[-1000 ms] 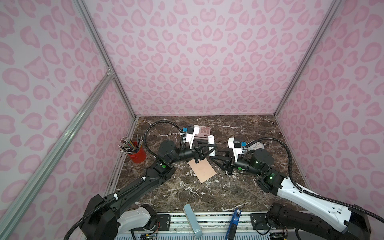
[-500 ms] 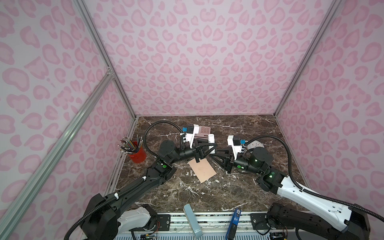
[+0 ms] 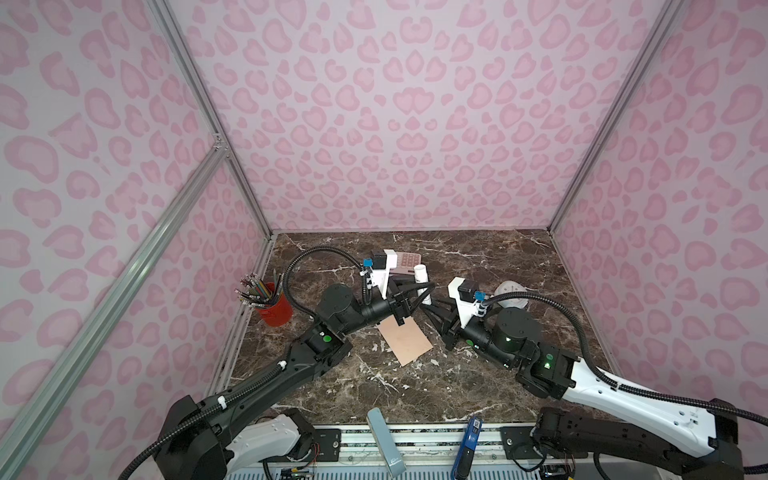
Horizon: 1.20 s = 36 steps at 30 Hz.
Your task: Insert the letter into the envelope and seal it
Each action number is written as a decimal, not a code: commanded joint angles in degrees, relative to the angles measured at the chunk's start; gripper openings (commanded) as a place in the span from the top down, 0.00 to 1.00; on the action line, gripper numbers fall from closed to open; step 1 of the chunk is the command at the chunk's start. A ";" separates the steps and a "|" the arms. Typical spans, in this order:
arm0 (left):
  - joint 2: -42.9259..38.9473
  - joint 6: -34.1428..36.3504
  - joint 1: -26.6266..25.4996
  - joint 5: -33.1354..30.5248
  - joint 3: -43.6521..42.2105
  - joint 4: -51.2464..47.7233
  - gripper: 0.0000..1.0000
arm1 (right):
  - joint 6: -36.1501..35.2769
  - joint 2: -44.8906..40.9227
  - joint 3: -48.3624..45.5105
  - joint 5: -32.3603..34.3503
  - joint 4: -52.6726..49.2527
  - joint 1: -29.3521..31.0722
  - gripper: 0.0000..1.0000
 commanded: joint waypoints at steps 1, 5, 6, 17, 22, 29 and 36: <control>0.31 2.67 0.25 -9.75 -0.28 -4.56 0.96 | -4.48 0.14 0.93 2.69 3.87 1.75 0.77; -0.90 3.83 0.24 -11.74 -0.57 -5.50 0.96 | -5.21 -0.27 0.51 3.98 0.81 1.78 0.69; -1.39 4.35 0.16 -12.51 -0.50 -6.13 0.96 | -5.47 -0.77 -0.10 5.14 -0.55 1.67 0.68; -4.46 7.93 0.81 -14.60 -1.03 -9.92 0.96 | -4.15 -7.47 -9.32 5.18 -13.96 -16.39 0.63; -4.17 8.72 0.78 -12.19 -2.60 -10.62 0.96 | 4.20 2.14 -1.01 4.74 -27.26 -27.28 0.55; -4.53 10.24 0.56 -10.86 -5.85 -12.66 0.96 | 17.56 23.57 15.76 7.77 -46.51 -31.71 0.56; -7.29 11.96 0.52 -11.60 -9.46 -15.58 0.96 | 22.53 43.90 30.80 5.00 -61.07 -33.69 0.58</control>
